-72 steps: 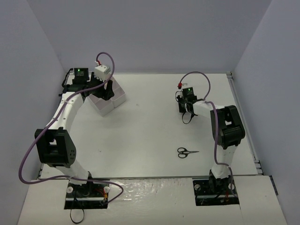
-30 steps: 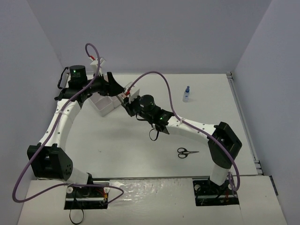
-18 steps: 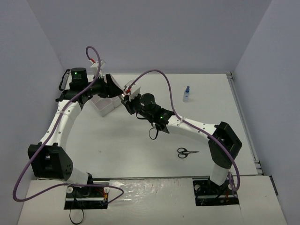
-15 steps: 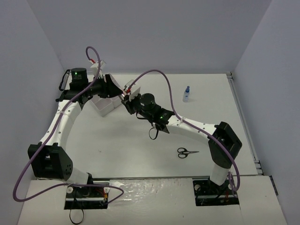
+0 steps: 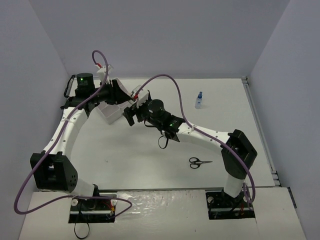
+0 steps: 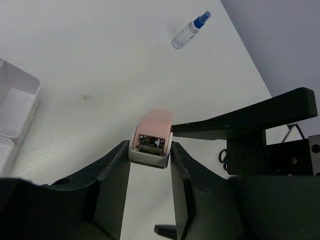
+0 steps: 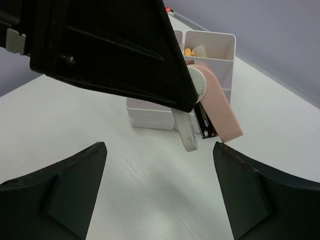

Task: Sort the stationery into containers
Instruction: Place the stapler in the storage box.

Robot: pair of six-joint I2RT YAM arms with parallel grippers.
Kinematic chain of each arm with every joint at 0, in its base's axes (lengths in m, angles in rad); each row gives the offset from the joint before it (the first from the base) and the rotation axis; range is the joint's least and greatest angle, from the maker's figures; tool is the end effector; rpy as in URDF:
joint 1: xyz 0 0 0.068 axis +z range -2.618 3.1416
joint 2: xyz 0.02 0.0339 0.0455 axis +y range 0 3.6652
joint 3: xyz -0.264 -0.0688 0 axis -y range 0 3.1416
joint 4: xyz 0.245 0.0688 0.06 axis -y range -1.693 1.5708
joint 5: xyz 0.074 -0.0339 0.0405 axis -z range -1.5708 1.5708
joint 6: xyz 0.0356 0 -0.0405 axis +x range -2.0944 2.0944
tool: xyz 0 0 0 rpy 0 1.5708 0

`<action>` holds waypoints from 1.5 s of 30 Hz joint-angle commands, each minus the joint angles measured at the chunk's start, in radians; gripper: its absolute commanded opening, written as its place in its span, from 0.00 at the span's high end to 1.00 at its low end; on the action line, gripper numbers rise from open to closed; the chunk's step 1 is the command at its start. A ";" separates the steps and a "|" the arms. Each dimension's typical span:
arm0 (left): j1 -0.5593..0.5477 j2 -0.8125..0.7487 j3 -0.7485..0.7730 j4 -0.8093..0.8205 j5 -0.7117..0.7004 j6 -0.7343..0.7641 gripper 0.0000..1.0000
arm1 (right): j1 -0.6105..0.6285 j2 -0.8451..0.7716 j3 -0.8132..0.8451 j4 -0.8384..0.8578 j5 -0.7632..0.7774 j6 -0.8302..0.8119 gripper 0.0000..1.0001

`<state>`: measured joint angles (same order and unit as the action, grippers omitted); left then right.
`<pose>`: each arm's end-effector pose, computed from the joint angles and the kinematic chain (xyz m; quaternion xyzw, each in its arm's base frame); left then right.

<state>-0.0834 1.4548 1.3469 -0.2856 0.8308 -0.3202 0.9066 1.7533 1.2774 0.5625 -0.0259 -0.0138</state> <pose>0.3267 -0.0537 0.3714 0.1326 0.7821 -0.4306 0.4304 0.2596 0.3331 0.3237 -0.3087 0.6012 0.3261 0.6610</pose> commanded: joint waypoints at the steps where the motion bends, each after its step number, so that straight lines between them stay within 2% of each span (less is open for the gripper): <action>1: 0.002 -0.027 0.060 0.062 -0.046 0.091 1.00 | -0.012 -0.001 0.063 0.041 0.023 0.014 0.06; 4: 0.004 0.001 0.096 0.059 -0.102 0.151 1.00 | -0.028 -0.012 0.060 0.008 0.017 0.050 0.00; 7: 0.005 0.038 0.148 0.035 -0.214 0.255 1.00 | -0.040 -0.034 0.039 -0.021 0.004 0.057 0.00; 9: 0.006 0.079 0.192 0.038 -0.302 0.387 1.00 | -0.047 -0.080 0.004 -0.044 0.018 0.054 0.00; 19: 0.014 0.307 0.293 0.156 -0.479 0.660 1.00 | -0.110 -0.266 -0.185 -0.088 0.102 0.082 0.00; 29: 0.016 0.439 0.302 0.263 -0.495 0.688 1.00 | -0.158 -0.368 -0.259 -0.127 0.108 0.105 0.00; 37: 0.017 0.485 0.308 0.263 -0.498 0.700 1.00 | -0.175 -0.408 -0.287 -0.147 0.128 0.118 0.00; 40: 0.017 0.476 0.290 0.260 -0.491 0.696 0.88 | -0.192 -0.434 -0.290 -0.167 0.130 0.132 0.00; 43: 0.017 0.445 0.261 0.269 -0.488 0.676 0.61 | -0.228 -0.429 -0.254 -0.263 0.229 0.134 0.00; 45: 0.017 0.430 0.261 0.267 -0.485 0.651 0.49 | -0.247 -0.412 -0.220 -0.330 0.338 0.148 0.00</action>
<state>-0.0727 1.9784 1.5844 -0.1011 0.3431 0.3510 0.6984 1.3647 0.9825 0.3019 0.1224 0.1072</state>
